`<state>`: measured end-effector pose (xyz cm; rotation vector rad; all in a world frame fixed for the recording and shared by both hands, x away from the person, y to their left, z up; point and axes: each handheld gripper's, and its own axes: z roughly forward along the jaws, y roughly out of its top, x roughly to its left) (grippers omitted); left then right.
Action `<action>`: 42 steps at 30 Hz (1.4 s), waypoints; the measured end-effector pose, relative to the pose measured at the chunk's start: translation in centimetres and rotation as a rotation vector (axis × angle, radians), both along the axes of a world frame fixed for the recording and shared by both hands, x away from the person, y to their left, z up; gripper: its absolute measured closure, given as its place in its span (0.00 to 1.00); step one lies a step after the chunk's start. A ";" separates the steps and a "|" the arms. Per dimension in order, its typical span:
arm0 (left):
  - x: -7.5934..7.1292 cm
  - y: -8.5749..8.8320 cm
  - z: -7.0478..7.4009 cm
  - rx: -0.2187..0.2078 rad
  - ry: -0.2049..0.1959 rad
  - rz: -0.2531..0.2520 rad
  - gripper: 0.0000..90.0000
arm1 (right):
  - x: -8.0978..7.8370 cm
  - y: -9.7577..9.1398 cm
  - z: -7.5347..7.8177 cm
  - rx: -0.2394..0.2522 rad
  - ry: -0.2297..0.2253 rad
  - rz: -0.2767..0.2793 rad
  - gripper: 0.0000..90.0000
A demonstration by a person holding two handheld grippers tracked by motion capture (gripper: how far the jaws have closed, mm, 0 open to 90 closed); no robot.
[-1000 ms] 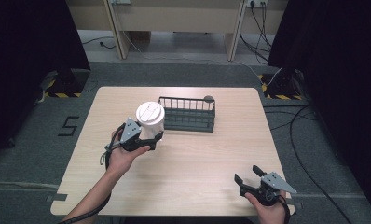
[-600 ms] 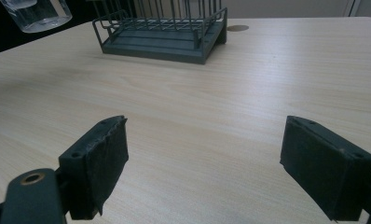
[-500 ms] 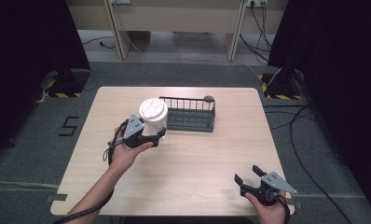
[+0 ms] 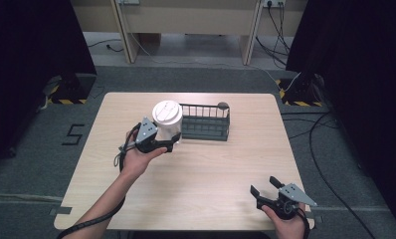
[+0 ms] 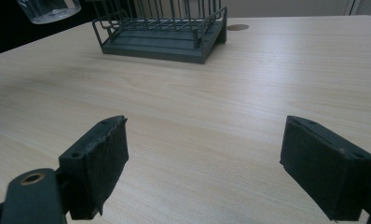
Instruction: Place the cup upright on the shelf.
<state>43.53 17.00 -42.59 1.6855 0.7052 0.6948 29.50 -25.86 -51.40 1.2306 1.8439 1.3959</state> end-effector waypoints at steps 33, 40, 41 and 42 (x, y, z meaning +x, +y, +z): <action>2.6 -2.1 2.1 -0.013 -0.021 0.001 0.20 | 0.0 -0.1 0.0 0.005 0.000 0.001 0.17; 3.1 -2.5 2.5 -0.012 -0.025 0.000 0.20 | 0.1 -0.1 0.0 0.003 0.000 0.001 0.17; 3.1 -2.5 2.5 -0.012 -0.025 0.000 0.20 | 0.1 -0.1 0.0 0.003 0.000 0.001 0.17; 3.2 -2.6 2.6 -0.012 -0.024 0.000 0.20 | 0.1 -0.1 0.0 0.003 0.000 0.001 0.17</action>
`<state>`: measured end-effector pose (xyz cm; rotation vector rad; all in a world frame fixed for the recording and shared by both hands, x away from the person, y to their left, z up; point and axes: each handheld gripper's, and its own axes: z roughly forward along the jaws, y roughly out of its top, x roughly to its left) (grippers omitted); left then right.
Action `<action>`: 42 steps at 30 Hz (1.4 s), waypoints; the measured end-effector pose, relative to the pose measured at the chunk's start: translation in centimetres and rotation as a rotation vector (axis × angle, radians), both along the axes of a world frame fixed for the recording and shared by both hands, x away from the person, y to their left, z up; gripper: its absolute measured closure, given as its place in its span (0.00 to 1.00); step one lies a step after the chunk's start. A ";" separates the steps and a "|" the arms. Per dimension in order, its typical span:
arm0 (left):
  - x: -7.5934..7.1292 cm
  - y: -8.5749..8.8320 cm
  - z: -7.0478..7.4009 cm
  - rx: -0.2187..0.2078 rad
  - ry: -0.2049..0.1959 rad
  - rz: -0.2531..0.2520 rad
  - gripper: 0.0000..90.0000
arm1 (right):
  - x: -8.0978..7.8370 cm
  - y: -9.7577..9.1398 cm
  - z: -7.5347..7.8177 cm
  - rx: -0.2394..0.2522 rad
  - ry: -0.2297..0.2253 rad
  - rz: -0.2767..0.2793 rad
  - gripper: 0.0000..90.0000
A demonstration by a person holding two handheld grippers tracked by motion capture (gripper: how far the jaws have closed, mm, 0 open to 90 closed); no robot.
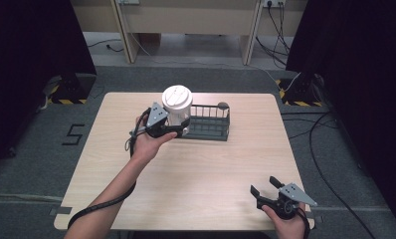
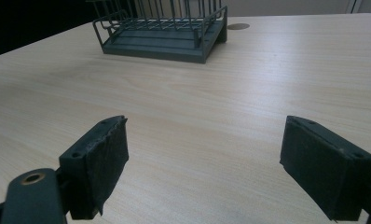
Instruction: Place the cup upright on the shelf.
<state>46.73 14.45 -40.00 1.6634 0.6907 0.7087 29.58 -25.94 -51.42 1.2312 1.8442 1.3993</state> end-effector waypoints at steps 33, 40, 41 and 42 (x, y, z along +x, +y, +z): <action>3.3 -2.5 1.1 -0.003 0.002 0.012 0.20 | 0.0 -0.1 0.0 0.015 0.008 0.000 0.17; 4.2 -3.1 1.0 -0.009 0.013 0.017 0.20 | 0.0 -0.1 0.0 0.016 0.007 0.001 0.17; 4.3 -3.2 1.0 -0.011 0.014 0.016 0.20 | 0.0 -0.1 0.0 0.016 0.008 0.001 0.18; 4.5 -3.3 1.1 -0.010 0.013 0.016 0.20 | 0.0 -0.1 0.0 0.016 0.007 0.001 0.18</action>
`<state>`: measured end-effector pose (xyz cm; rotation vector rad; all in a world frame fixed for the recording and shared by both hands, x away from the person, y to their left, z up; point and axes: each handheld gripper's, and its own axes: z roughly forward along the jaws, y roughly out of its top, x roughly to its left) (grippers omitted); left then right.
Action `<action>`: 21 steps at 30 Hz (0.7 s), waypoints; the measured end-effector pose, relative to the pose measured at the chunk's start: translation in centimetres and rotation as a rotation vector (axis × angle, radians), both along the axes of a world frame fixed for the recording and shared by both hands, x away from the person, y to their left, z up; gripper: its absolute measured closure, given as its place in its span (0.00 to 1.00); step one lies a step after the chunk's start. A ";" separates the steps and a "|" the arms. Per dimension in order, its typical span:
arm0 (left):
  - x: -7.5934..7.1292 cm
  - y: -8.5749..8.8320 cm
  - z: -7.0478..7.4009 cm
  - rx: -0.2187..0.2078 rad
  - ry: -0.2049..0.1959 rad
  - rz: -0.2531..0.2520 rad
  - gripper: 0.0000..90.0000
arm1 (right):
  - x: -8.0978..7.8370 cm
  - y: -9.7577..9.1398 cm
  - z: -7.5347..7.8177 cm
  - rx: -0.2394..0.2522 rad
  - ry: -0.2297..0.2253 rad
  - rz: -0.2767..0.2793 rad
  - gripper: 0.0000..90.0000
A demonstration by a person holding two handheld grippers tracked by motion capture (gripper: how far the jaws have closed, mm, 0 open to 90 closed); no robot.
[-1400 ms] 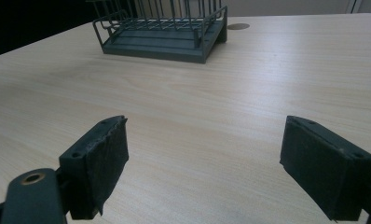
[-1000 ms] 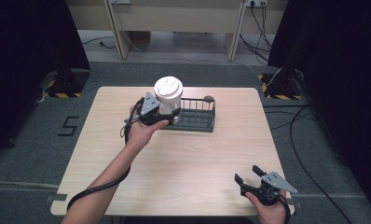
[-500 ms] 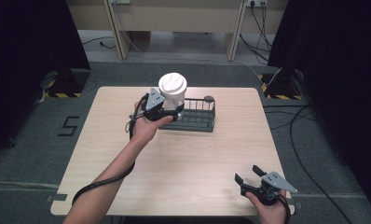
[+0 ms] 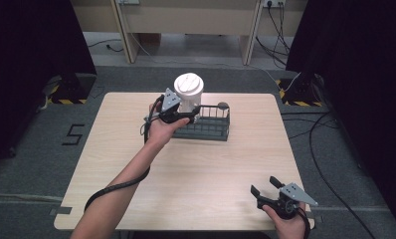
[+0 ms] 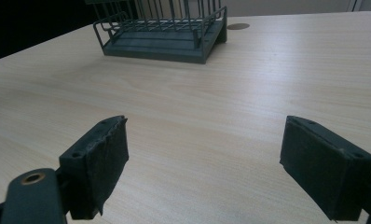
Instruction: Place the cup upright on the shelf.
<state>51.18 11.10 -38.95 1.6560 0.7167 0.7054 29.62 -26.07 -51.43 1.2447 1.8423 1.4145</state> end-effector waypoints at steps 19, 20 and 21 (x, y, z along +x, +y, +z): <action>2.5 -2.5 -1.1 0.002 0.037 0.027 0.20 | 0.0 -0.1 0.0 0.002 0.002 0.005 0.18; 2.6 -2.6 -1.2 0.002 0.040 0.029 0.20 | 0.0 -0.1 0.0 0.001 0.001 0.006 0.18; 2.7 -2.7 -1.4 0.006 0.043 0.031 0.20 | 0.0 -0.1 0.0 0.001 0.001 0.006 0.18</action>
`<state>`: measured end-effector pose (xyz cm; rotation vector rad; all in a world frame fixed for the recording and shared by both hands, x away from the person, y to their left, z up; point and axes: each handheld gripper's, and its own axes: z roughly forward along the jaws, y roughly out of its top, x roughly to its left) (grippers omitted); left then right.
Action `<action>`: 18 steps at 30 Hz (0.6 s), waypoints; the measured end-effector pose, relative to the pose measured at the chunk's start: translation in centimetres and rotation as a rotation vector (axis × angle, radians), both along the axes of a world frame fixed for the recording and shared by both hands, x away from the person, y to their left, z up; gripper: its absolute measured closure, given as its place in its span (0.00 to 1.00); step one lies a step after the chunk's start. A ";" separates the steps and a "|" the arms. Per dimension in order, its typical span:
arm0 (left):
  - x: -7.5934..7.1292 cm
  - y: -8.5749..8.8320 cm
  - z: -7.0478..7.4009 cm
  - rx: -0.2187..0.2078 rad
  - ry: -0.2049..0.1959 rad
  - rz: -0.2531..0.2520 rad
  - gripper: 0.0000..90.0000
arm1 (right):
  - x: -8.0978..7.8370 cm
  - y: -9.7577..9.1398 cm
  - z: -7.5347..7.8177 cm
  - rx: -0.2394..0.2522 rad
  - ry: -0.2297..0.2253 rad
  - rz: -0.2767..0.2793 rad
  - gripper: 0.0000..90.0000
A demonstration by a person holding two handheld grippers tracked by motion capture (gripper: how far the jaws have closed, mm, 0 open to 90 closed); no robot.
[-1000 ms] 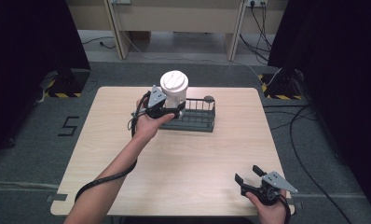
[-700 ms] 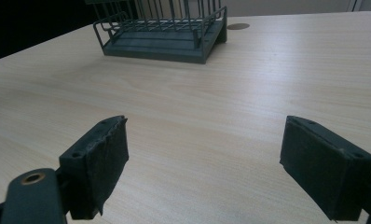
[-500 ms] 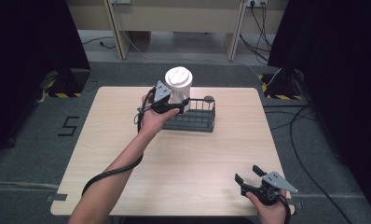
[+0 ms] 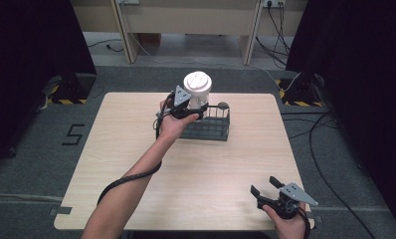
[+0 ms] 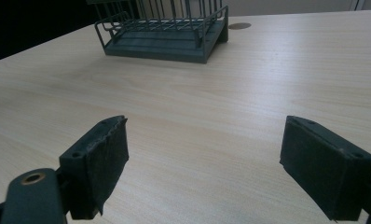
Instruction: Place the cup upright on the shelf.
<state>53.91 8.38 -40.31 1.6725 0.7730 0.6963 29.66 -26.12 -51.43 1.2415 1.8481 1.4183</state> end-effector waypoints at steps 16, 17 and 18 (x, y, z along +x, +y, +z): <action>1.2 -0.6 -1.6 0.011 0.043 0.039 0.20 | 0.0 0.1 0.0 -0.002 0.004 0.004 0.18; 1.2 -0.7 -1.7 0.011 0.046 0.040 0.20 | 0.0 0.1 0.0 -0.002 0.004 0.005 0.18; 1.2 -0.8 -1.9 0.012 0.051 0.042 0.20 | 0.0 0.1 0.0 -0.003 0.004 0.005 0.18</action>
